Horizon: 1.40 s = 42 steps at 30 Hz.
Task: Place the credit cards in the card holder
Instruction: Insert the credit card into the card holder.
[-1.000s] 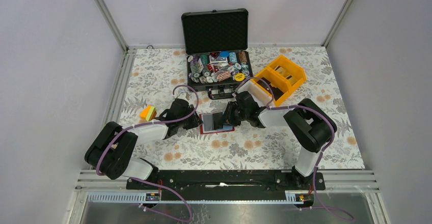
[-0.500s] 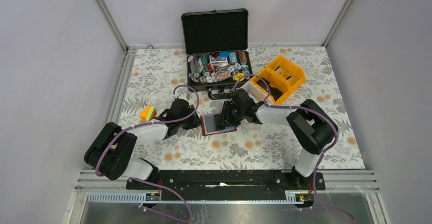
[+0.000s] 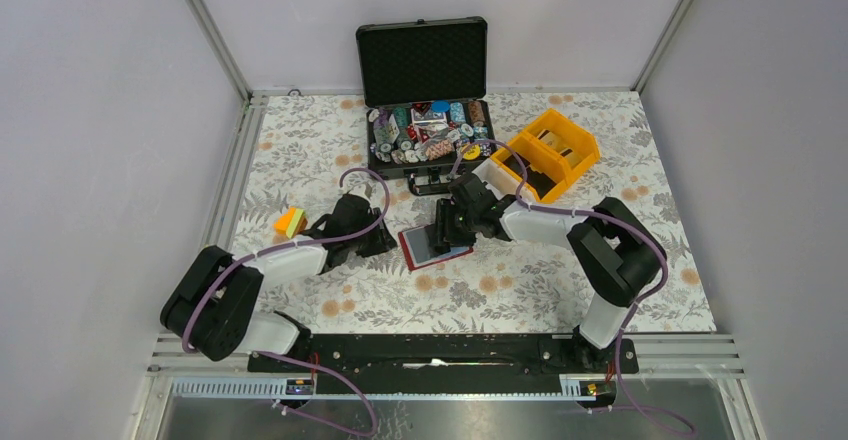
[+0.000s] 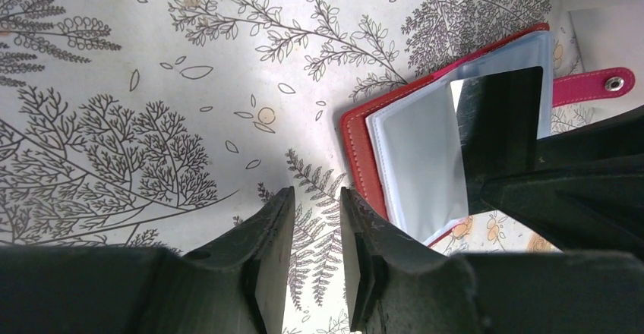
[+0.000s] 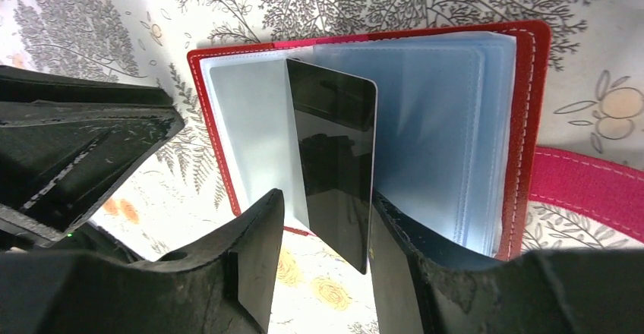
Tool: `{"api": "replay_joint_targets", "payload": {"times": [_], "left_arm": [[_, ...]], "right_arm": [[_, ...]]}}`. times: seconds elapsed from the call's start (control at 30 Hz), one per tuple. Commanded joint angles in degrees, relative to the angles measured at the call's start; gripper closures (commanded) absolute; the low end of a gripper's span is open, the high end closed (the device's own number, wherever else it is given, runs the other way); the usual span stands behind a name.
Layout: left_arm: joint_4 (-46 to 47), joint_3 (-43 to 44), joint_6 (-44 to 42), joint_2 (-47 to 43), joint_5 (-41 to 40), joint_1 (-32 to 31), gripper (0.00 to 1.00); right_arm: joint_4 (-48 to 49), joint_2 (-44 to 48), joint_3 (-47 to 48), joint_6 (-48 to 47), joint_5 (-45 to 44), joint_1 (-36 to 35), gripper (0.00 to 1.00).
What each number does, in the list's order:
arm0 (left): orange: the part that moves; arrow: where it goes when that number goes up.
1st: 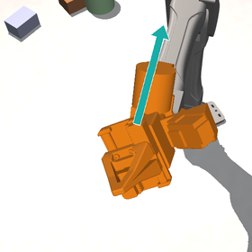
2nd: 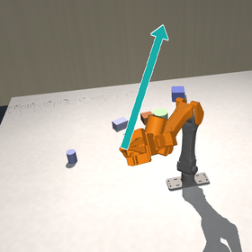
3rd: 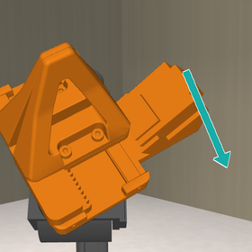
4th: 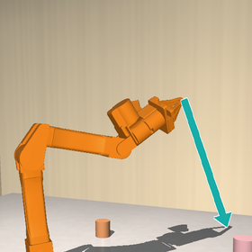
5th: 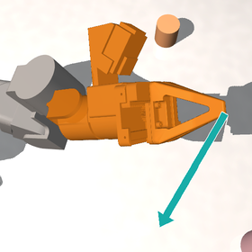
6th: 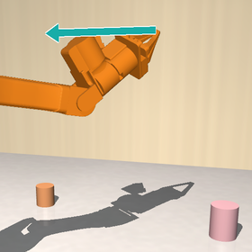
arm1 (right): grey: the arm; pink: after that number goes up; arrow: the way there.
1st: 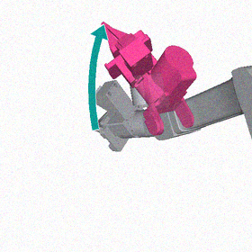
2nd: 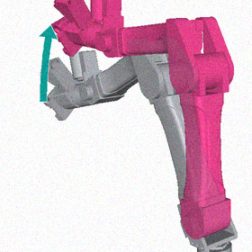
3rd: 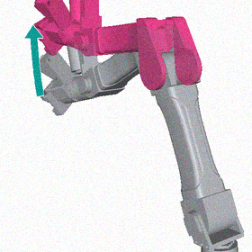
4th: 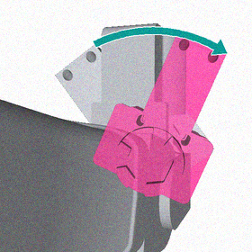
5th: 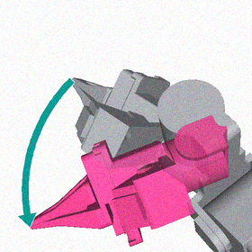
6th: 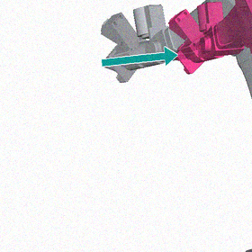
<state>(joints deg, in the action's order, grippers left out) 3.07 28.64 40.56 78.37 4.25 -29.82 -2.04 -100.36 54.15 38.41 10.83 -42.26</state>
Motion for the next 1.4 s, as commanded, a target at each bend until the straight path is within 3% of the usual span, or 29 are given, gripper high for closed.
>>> {"api": "replay_joint_targets", "payload": {"times": [0.0,0.2,0.97,1.37], "left_arm": [[-0.9,1.9,-0.7,-2.4,0.4,-0.1,0.69],[-0.8,2.0,-0.5,-2.6,1.0,-0.1,0.68],[-0.9,1.7,-0.3,-5.2,2.4,-0.1,0.68],[1.7,1.8,1.5,-4.1,3.3,-1.7,0.67]], "right_arm": [[-7.4,1.0,0.8,-4.7,-6.3,-0.4,0.50],[-7.1,1.4,1.4,-6.0,-7.0,-0.5,0.55],[-6.8,4.5,4.9,-13.7,-8.6,-0.5,0.37],[-6.9,2.6,5.9,-15.7,-13.4,-0.5,0.42]]}}
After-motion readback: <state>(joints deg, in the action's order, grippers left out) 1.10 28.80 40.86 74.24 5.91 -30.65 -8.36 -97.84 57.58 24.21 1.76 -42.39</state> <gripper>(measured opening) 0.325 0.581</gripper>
